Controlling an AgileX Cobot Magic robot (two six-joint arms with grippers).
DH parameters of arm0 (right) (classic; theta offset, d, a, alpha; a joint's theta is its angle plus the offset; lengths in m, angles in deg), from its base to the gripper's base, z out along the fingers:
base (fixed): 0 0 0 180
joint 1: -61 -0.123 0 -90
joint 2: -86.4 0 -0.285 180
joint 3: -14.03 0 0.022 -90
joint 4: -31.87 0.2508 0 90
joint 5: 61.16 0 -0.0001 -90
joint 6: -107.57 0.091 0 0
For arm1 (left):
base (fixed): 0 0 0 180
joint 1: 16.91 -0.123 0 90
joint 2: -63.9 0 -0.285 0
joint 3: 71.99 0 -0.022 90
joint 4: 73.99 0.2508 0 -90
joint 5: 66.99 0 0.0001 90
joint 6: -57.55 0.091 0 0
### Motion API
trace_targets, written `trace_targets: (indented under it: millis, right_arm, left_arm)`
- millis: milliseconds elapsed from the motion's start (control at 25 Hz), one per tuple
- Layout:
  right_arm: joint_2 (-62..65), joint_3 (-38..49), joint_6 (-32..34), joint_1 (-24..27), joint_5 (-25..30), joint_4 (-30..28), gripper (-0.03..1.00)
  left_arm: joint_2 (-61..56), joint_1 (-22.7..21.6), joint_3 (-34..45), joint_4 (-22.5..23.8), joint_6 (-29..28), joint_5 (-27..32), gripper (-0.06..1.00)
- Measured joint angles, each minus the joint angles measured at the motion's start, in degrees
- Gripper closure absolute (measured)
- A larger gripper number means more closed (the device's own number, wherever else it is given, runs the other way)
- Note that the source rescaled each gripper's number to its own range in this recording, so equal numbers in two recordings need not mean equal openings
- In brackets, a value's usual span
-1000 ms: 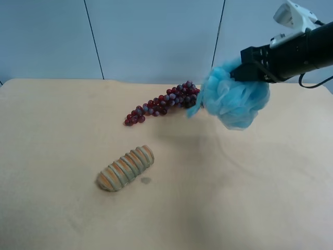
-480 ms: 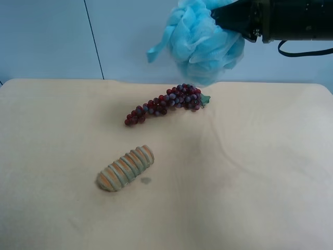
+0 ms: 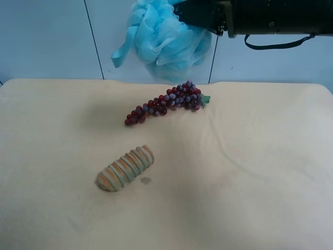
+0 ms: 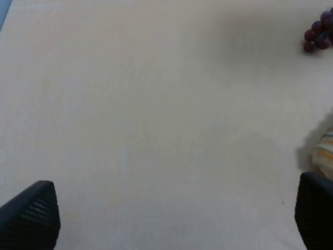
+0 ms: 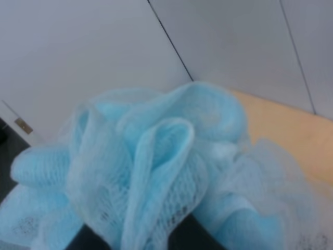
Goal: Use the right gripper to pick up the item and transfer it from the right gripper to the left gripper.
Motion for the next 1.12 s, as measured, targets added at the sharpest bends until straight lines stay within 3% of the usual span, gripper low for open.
trace_targets:
  millis: [1120]
  right_arm:
    - [-4.77, -1.06, 0.0, -0.11, -2.2, 0.32, 0.96]
  left_arm:
    - [0.0, 0.0, 0.0, 0.09, 0.0, -0.06, -0.01]
